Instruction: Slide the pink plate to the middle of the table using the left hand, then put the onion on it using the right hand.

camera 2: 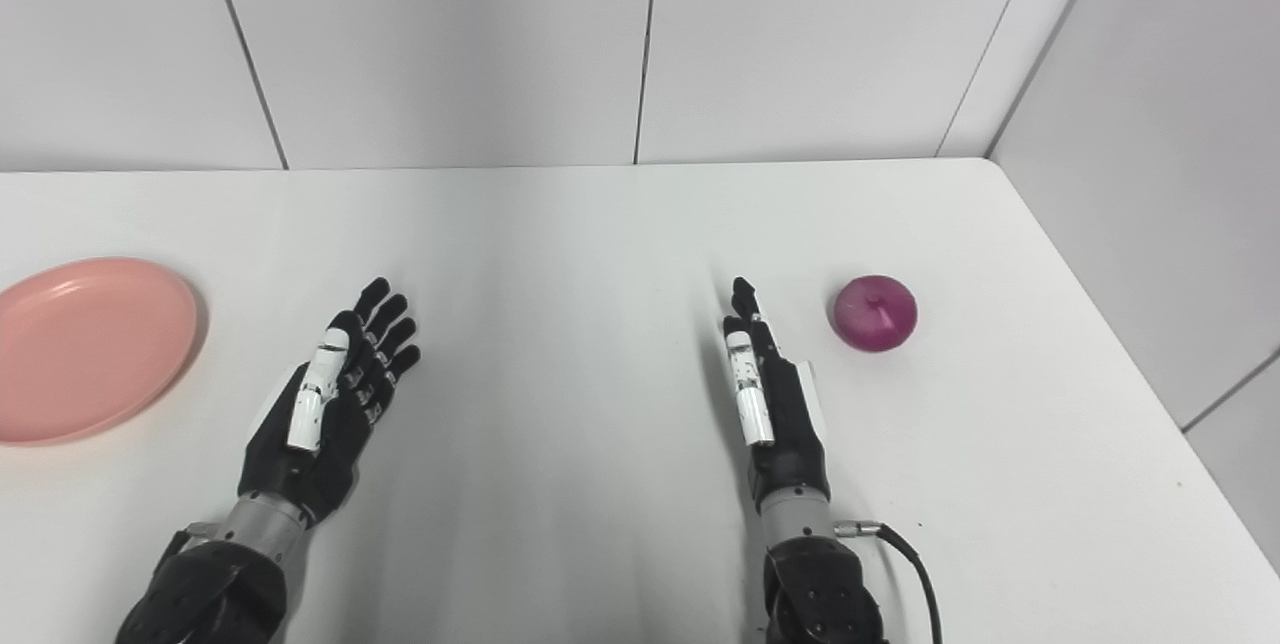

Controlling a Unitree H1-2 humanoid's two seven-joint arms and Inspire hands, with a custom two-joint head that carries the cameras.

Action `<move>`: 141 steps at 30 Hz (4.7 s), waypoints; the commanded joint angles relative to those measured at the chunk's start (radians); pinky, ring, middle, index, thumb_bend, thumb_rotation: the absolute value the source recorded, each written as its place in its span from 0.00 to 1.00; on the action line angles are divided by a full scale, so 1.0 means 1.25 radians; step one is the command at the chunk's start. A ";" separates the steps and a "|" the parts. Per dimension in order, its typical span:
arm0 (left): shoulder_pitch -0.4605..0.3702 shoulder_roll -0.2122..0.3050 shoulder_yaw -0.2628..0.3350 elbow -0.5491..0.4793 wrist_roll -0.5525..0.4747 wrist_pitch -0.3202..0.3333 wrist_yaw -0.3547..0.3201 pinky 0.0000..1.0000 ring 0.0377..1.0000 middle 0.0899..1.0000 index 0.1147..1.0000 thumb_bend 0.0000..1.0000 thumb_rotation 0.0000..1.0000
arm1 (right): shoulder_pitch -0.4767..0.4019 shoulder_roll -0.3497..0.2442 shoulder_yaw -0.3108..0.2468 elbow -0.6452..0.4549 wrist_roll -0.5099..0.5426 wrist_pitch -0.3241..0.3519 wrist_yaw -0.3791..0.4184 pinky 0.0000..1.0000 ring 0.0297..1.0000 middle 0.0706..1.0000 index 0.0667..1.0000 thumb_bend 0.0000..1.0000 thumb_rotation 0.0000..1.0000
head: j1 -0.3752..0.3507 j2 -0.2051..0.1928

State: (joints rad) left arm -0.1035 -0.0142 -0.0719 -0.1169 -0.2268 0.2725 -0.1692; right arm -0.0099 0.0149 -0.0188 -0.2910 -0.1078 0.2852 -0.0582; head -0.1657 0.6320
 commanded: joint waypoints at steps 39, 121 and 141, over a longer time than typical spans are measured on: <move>-0.008 -0.007 -0.002 0.006 -0.003 0.013 0.001 1.00 1.00 1.00 1.00 0.42 1.00 | -0.009 -0.001 0.000 -0.014 -0.002 -0.031 -0.002 0.97 0.95 0.97 0.97 0.15 1.00 | 0.046 -0.008; -0.101 -0.171 -0.065 -0.037 0.084 -0.012 0.158 1.00 1.00 1.00 1.00 0.41 1.00 | -0.020 -0.071 -0.059 0.042 0.125 -0.079 0.034 0.27 0.63 0.71 0.76 0.16 0.85 | 0.605 -0.244; -0.204 -0.107 0.056 -0.175 0.121 -0.005 0.217 1.00 0.99 1.00 1.00 0.42 1.00 | -0.024 -0.077 -0.057 0.065 0.125 -0.107 0.040 0.26 0.59 0.67 0.69 0.18 0.86 | 0.610 -0.256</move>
State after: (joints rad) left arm -0.3135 -0.1535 -0.0121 -0.3023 -0.0921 0.3212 0.0882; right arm -0.0213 -0.0760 -0.0892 -0.2094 0.0484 0.2039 -0.0137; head 0.5937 0.3114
